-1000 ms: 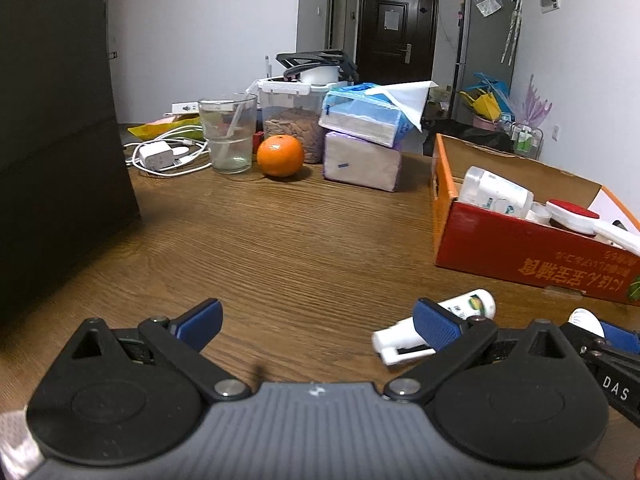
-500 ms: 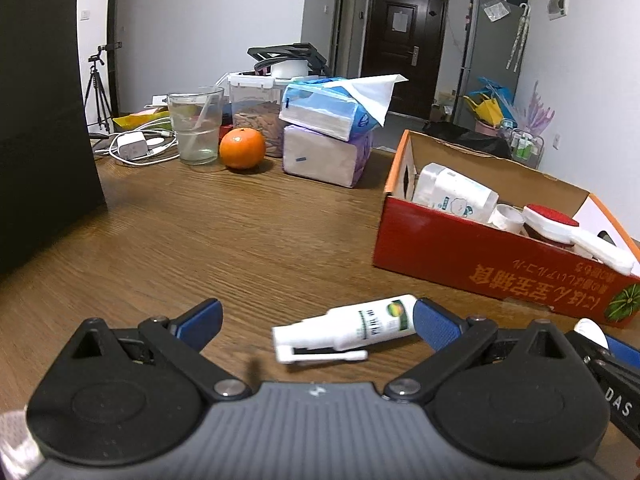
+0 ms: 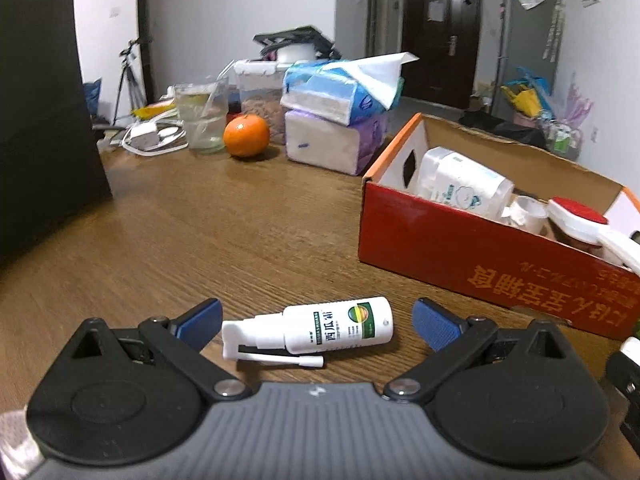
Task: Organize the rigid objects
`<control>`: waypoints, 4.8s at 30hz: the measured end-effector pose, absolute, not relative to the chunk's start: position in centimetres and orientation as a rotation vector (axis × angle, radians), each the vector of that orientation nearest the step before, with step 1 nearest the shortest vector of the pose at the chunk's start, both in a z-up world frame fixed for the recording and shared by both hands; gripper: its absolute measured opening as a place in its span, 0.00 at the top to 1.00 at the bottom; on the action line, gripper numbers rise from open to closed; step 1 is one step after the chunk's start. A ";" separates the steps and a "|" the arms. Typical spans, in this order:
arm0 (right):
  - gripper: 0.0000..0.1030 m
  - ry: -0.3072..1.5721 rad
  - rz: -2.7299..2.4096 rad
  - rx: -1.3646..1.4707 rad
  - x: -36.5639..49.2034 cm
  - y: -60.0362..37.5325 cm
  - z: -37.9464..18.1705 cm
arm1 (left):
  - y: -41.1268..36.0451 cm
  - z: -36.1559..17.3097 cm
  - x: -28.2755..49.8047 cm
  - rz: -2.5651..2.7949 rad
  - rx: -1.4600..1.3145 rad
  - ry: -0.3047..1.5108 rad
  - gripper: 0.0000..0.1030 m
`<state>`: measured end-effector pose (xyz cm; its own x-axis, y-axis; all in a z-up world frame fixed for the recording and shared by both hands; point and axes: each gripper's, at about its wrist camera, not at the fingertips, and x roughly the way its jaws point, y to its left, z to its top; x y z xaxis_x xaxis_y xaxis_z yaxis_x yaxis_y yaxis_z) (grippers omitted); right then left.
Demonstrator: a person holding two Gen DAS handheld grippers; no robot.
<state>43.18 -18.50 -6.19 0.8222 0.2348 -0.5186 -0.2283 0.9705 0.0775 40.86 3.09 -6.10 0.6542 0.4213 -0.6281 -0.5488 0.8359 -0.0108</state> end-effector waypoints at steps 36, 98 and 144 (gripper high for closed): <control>0.62 0.550 0.238 0.009 43.3 -18.6 -6.4 | 5.9 -6.3 38.9 0.272 -0.044 0.610 0.00; 0.62 0.493 0.156 0.053 36.9 -17.7 -6.3 | 9.5 -6.7 38.7 -0.142 0.156 0.564 0.44; 0.62 0.379 0.236 0.145 35.2 -18.7 -3.1 | 5.7 -1.2 33.6 0.005 -0.086 0.506 0.73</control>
